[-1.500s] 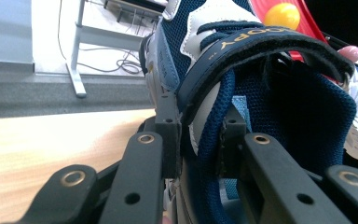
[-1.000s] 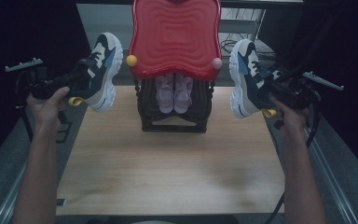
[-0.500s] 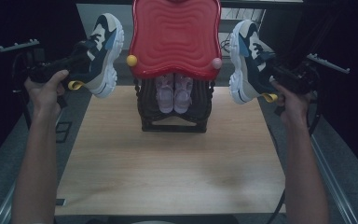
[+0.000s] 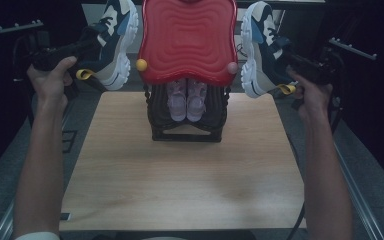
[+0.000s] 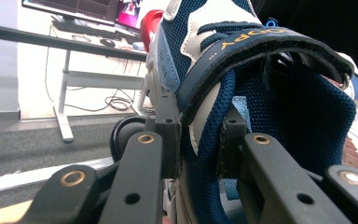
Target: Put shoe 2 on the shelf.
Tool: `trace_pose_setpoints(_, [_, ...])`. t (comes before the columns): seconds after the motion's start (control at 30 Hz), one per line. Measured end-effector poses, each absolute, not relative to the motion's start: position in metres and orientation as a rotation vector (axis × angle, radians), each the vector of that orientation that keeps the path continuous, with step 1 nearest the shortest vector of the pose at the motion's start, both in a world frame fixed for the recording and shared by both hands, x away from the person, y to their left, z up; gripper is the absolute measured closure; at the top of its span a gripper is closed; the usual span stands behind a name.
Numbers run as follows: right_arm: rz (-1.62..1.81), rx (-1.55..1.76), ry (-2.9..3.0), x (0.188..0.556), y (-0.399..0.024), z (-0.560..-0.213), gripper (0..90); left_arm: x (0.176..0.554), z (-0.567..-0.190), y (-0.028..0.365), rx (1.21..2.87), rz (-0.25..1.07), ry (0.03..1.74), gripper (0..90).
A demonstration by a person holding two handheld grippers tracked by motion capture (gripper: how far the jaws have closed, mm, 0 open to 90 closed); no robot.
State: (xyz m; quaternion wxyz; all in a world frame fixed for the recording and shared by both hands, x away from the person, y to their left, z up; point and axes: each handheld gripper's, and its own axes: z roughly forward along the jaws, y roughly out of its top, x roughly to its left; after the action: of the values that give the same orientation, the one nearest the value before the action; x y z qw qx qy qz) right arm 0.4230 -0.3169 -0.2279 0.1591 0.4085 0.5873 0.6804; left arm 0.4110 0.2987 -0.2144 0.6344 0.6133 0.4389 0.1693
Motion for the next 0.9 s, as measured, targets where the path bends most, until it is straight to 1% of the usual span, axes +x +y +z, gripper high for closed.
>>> trace_pose_setpoints(0.53, [1.976, 1.151, 1.712, 0.445, -0.274, -0.198, 76.6, 0.435, -0.189, 0.26, 1.395, 0.377, 0.99, 75.4])
trace_pose_setpoints(0.9, [1.954, 1.174, 1.721, 0.461, -0.246, -0.19, 76.6, 0.448, -0.182, 0.233, 1.402, 0.384, 0.99, 75.3])
